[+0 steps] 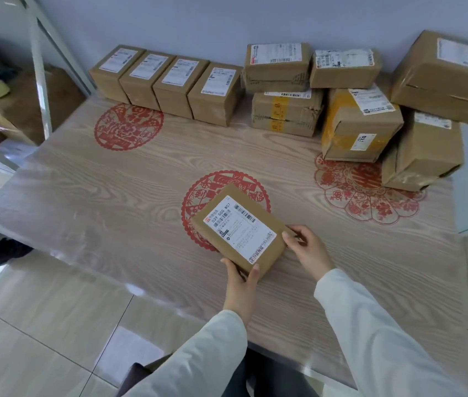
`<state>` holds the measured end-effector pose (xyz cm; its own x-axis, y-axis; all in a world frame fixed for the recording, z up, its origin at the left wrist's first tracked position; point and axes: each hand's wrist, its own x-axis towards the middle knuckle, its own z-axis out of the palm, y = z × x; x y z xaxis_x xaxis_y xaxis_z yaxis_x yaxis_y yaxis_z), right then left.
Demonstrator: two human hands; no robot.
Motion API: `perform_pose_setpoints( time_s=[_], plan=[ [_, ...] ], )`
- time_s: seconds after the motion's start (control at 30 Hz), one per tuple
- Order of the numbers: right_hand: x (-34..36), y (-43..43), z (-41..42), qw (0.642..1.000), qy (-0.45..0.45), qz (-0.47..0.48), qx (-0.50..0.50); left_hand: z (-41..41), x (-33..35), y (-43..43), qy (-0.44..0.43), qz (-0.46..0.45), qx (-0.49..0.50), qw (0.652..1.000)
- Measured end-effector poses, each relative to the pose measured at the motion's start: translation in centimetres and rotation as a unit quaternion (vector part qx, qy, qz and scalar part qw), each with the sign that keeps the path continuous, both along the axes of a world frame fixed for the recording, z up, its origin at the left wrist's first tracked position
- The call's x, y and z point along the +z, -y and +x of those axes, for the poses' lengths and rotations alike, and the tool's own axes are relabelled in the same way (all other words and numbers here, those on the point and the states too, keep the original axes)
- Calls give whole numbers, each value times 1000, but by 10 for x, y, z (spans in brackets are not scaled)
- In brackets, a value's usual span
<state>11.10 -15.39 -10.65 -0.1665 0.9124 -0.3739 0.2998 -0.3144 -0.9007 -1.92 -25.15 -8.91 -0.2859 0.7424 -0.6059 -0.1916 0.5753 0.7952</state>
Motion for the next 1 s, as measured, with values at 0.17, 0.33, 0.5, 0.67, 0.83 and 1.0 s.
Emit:
perform_pose_setpoints(
  time_s=[0.17,0.33,0.5,0.67,0.83,1.0],
  plan=[
    [9,4,12,996,-4,21,-81,-5,4,-21,5,40,-50,998],
    [18,12,35,985,-2,24,-169,2,8,-46,13,57,-134,989],
    [26,25,57,965,-4,27,-261,15,3,-63,12,69,-231,971],
    [32,42,80,938,-25,36,-344,39,21,-71,17,81,-306,948],
    [39,65,115,908,-56,41,-414,78,17,-73,-3,99,-366,925],
    [43,86,168,888,-38,57,-454,136,32,-64,13,118,-397,910]
  ],
)
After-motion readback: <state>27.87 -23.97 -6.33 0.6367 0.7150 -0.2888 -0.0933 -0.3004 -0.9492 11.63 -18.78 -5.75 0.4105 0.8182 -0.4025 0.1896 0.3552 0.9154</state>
